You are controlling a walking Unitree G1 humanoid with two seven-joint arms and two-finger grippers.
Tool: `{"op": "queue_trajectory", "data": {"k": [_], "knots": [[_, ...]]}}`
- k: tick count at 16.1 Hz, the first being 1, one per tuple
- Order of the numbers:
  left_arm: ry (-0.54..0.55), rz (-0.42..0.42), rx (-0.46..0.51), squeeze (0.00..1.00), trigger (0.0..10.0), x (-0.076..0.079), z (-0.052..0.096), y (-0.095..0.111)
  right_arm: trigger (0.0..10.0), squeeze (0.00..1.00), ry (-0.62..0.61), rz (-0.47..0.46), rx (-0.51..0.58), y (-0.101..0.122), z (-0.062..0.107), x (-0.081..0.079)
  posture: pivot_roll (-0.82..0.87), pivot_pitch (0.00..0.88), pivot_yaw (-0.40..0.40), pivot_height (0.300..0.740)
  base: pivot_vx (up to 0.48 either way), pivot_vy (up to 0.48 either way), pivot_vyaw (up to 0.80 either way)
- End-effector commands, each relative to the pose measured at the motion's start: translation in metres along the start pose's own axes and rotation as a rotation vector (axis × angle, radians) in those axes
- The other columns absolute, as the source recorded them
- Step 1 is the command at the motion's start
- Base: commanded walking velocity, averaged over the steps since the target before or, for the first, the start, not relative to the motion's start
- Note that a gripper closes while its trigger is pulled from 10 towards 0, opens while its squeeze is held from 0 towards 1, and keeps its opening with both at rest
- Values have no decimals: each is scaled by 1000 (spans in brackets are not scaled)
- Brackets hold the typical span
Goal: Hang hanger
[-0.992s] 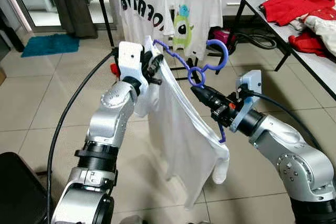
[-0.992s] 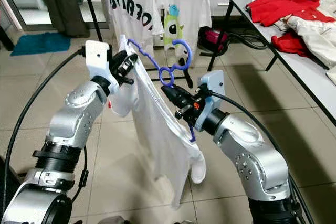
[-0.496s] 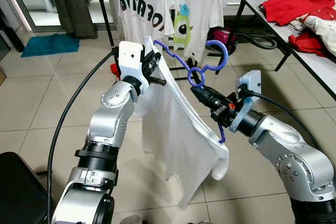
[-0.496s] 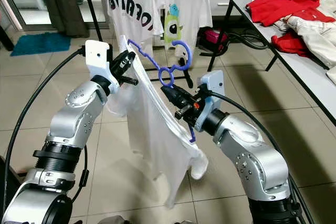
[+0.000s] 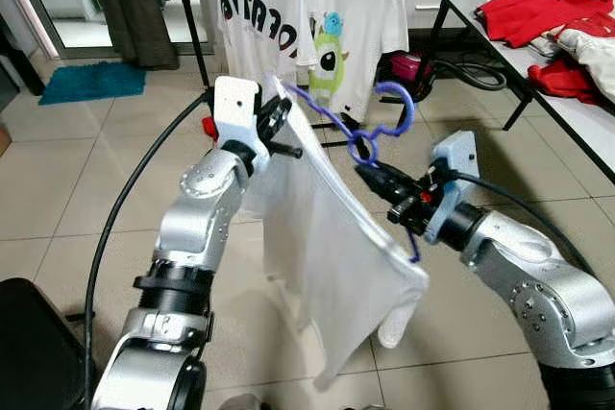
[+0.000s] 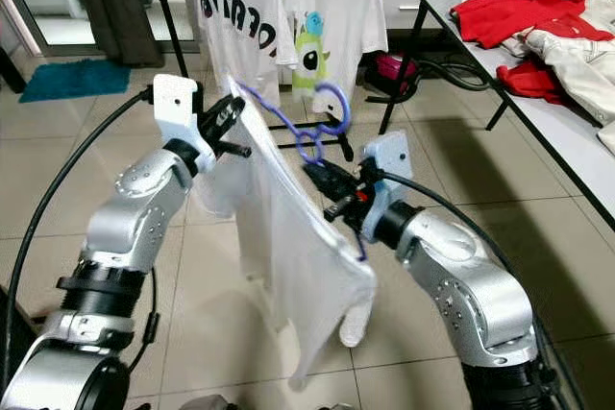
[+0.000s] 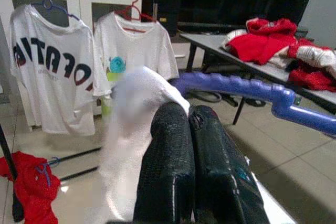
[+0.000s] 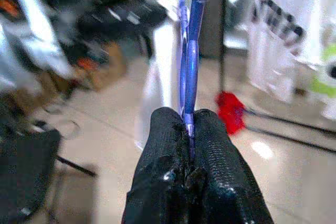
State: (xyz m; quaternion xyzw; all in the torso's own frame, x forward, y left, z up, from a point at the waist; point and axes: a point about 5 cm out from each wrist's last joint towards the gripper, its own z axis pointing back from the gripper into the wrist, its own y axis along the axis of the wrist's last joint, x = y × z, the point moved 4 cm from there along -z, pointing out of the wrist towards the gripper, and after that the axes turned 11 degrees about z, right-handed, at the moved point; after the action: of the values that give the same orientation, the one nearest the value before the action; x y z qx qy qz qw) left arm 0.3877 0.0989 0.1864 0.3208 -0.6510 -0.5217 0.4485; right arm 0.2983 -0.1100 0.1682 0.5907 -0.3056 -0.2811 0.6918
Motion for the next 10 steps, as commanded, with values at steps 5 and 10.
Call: {"op": "queue_trajectory", "data": {"k": [5,10], "knots": [[-19,-26,-42,0,0,-2,11,-5,10000,0,-45,60,-161,-25,5,11,-120,45,-14,740,0,0,0],[16,-108,-69,0,0,-22,16,-1,10000,0,111,145,-291,-45,20,-2,-120,33,-16,740,0,0,0]]}}
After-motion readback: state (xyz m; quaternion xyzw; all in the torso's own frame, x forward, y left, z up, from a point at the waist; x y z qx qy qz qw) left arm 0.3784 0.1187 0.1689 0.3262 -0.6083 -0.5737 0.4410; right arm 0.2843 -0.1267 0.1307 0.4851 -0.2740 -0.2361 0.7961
